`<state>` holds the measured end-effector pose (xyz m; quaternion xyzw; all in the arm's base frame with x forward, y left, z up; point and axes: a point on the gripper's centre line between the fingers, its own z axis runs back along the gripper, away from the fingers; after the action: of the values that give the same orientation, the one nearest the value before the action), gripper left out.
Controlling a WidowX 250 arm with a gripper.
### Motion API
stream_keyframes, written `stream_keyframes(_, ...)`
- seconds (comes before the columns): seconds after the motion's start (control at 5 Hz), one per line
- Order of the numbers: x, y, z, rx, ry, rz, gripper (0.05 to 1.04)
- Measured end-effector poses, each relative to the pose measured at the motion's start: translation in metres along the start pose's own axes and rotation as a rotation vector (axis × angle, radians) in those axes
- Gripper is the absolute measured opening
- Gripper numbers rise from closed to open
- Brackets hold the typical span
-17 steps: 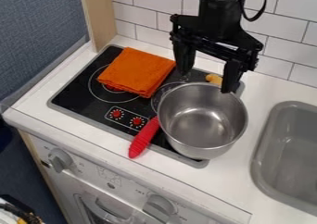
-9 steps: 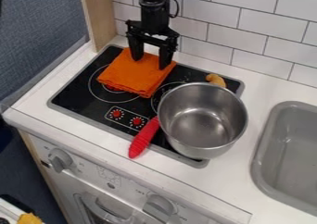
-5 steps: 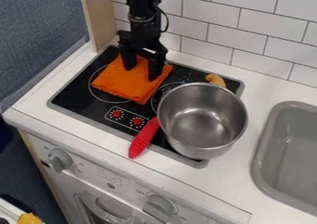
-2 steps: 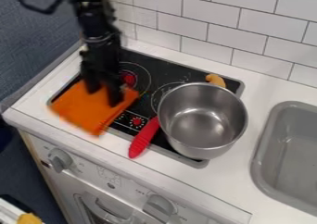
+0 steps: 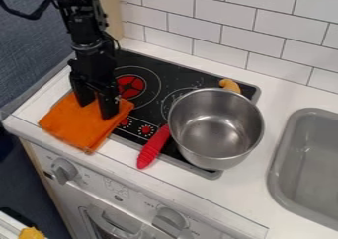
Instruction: Moved the orange cloth to the bottom left burner
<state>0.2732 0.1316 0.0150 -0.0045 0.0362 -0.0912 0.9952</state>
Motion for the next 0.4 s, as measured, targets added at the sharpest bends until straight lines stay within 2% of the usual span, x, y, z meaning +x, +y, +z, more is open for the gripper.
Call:
stream_keyframes(0.2,-0.004,0.004,0.000,0.010,0.016,0.035,1.001)
stream_keyframes(0.4,-0.004,0.005,0.017,0.038,-0.028,0.070,1.001)
